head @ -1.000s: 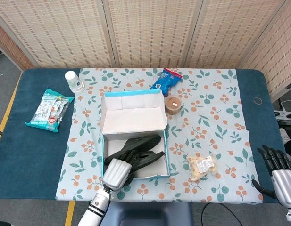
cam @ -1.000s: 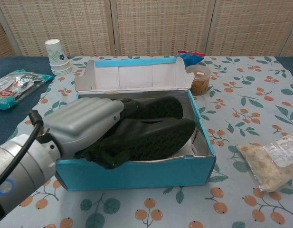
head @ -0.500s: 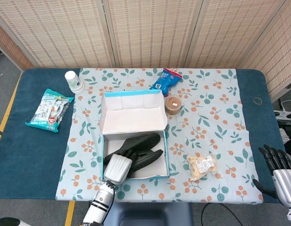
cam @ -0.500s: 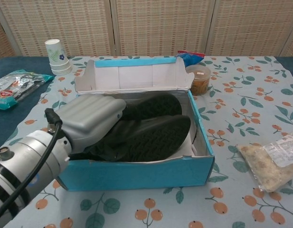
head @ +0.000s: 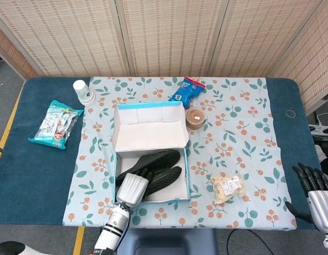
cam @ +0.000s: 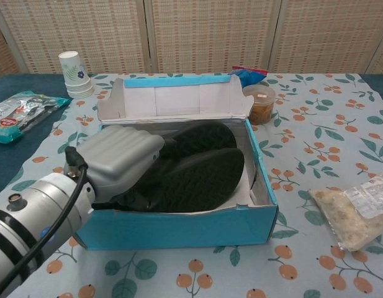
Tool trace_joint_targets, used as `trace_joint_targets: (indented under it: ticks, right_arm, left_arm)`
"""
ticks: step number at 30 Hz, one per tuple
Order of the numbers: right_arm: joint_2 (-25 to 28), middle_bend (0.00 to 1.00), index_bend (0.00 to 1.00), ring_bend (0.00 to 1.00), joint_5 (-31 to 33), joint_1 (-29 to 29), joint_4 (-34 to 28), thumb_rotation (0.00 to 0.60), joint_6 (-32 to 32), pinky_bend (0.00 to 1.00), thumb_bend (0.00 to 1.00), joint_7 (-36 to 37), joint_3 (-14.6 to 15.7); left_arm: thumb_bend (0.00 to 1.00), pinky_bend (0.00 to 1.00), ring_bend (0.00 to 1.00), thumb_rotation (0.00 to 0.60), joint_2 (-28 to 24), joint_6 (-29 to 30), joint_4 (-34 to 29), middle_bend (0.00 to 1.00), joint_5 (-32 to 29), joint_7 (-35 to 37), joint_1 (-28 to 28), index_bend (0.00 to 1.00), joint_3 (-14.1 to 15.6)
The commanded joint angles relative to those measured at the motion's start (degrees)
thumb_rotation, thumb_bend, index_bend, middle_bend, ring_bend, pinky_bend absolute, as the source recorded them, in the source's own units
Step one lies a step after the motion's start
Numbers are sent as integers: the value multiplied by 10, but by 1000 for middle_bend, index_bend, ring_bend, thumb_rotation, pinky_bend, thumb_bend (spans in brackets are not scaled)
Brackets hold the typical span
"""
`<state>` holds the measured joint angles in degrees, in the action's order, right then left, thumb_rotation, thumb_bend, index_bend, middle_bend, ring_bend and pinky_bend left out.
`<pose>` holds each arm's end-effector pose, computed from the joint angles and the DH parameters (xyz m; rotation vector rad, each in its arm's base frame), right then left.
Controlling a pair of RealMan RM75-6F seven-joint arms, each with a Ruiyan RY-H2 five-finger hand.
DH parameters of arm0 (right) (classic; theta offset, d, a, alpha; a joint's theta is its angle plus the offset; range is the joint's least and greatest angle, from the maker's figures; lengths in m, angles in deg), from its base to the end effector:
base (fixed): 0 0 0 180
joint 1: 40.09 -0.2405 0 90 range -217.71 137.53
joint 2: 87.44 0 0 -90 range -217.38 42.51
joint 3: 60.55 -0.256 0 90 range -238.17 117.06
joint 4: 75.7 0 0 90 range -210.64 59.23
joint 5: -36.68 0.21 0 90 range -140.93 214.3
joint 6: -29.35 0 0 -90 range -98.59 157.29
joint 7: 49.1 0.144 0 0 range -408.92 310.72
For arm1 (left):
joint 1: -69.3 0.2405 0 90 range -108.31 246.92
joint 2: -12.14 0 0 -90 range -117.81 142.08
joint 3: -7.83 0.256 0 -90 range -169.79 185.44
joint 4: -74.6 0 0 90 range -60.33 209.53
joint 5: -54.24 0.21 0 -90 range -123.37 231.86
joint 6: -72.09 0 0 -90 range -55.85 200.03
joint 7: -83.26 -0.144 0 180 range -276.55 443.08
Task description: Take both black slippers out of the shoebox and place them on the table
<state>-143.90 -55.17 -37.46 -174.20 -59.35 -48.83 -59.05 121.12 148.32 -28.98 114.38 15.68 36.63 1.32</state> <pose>-0.3075 -0.1244 0.1837 1.4081 -0.9422 0.8359 -0.0661 0.2198 -0.0716 -1.8913 -0.7496 -0.7873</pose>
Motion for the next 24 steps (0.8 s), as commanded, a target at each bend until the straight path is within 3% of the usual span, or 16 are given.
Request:
trace_joint_targets:
  ticks: [1,4,9,12,24]
  right_arm:
    - [0,0,0,0,0,1,0,566,-1,0,156,1,0]
    - [1,0,0,0,0,1,0,567,-3,0,156,2,0]
    - [0,0,0,0,0,1,1,567,-3,0,156,3,-1]
    - [0,0,0,0,1,2,0,566,-3,0,156,3,-1]
    - [1,0,0,0,4,2,0,566,-3,0,156,6,-2]
  left_arm:
    - [459,709,590,600,-3,-4,-5,619,-10,2,-2,500,3]
    - [486,722,624,600,-7,-6,-13,684,-26,-2,-5,562,2]
    - [609,812,751,600,-5,2,-11,859,-14,13,-10,724,3]
    - [669,846,797,600,-4,3,-8,915,-8,27,-10,790,5]
    - [772,908,862,600,-13,15,-1,984,56,97,-8,899,14]
